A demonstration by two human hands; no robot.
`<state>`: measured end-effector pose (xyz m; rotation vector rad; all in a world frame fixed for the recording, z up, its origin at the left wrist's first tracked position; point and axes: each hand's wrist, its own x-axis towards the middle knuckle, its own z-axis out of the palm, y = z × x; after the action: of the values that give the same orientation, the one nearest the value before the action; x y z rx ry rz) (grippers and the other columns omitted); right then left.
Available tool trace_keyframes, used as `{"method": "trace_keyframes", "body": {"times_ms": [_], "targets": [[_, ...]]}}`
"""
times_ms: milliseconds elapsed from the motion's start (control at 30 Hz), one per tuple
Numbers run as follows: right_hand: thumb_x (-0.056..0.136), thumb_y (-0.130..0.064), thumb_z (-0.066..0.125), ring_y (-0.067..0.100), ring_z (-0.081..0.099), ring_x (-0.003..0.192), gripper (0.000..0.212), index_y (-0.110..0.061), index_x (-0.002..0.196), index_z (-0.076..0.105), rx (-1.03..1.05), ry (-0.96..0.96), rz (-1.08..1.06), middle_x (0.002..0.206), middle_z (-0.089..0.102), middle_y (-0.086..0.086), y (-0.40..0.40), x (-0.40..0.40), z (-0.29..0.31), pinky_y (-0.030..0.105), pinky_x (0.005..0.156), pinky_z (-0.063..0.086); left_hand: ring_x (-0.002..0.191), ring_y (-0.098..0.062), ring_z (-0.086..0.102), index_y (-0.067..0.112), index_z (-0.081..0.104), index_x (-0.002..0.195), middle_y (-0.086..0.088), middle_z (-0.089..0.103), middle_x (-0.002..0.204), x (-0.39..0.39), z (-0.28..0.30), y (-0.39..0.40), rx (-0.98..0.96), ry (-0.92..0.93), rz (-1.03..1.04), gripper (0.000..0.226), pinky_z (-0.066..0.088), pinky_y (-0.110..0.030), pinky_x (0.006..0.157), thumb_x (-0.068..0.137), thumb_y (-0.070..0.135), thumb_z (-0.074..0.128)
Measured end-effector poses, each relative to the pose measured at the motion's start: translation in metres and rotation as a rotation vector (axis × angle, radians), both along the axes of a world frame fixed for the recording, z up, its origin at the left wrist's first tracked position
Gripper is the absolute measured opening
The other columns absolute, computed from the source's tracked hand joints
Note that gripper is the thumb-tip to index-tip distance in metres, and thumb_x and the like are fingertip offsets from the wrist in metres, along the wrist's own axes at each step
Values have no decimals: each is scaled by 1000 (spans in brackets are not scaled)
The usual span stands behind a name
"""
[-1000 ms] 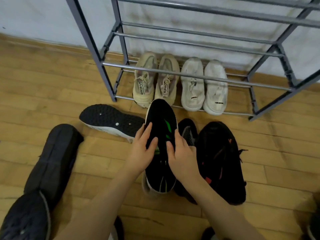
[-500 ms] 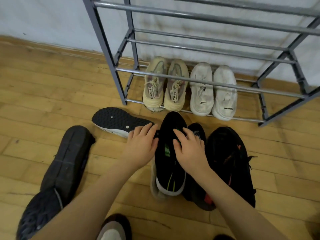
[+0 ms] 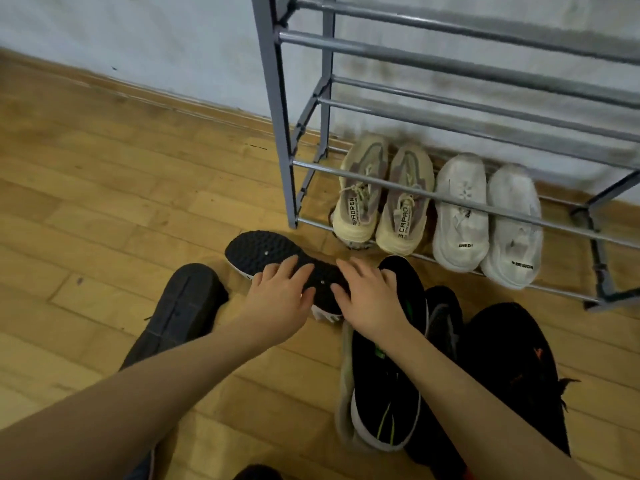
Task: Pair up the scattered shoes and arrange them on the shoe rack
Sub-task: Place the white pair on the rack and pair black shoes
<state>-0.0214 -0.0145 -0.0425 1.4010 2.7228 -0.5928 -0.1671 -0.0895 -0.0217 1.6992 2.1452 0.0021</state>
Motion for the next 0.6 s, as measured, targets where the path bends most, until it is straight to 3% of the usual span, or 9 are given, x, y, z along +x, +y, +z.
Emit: {"method": "trace_keyframes", "body": {"times_ms": [133, 233, 333, 433, 533, 600], "targets": [[94, -55, 34, 25, 33, 133, 66, -19, 147, 18, -4, -163, 67, 150, 29, 5, 8, -14, -28, 43, 107, 15, 143, -30, 2, 33, 16, 147, 2, 2, 157, -18, -34, 5, -48, 32, 55, 52, 10, -46, 113, 98, 46, 27], [91, -58, 36, 25, 39, 128, 71, -18, 146, 17, 18, -167, 45, 145, 35, 6, 6, -16, -42, 42, 106, 16, 143, -32, -3, 35, 15, 147, 3, -2, 158, -29, -51, 17, -25, 26, 69, 51, 7, -49, 114, 98, 46, 26], [86, -61, 45, 24, 43, 123, 76, -18, 145, 23, 79, -103, 46, 136, 42, 4, 0, -15, -45, 40, 101, 16, 142, -36, -7, 40, 10, 146, 5, -4, 157, -32, -63, 27, -18, 55, 29, 51, 2, -55, 112, 97, 48, 23], [74, -61, 61, 28, 53, 108, 81, -12, 135, 41, 155, -39, 50, 118, 54, 8, -8, -14, -46, 39, 92, 19, 141, -37, -5, 45, 11, 144, 6, -1, 157, -36, -67, 23, 12, 98, 6, 50, 3, -59, 109, 95, 54, 19], [78, -58, 56, 25, 57, 95, 61, -15, 122, 55, 199, 121, 90, 104, 55, 4, -21, -8, -48, 37, 89, 23, 140, -42, 8, 41, 31, 139, 2, 13, 156, -37, -62, 2, 70, 90, 13, 54, 15, -62, 106, 91, 58, 13], [87, -53, 48, 21, 57, 90, 44, -20, 113, 62, 189, 248, 100, 100, 56, 0, -30, -8, -44, 36, 86, 26, 136, -45, 21, 35, 44, 133, -4, 29, 151, -36, -58, -18, 130, 71, 45, 52, 25, -60, 103, 92, 54, 21]]}}
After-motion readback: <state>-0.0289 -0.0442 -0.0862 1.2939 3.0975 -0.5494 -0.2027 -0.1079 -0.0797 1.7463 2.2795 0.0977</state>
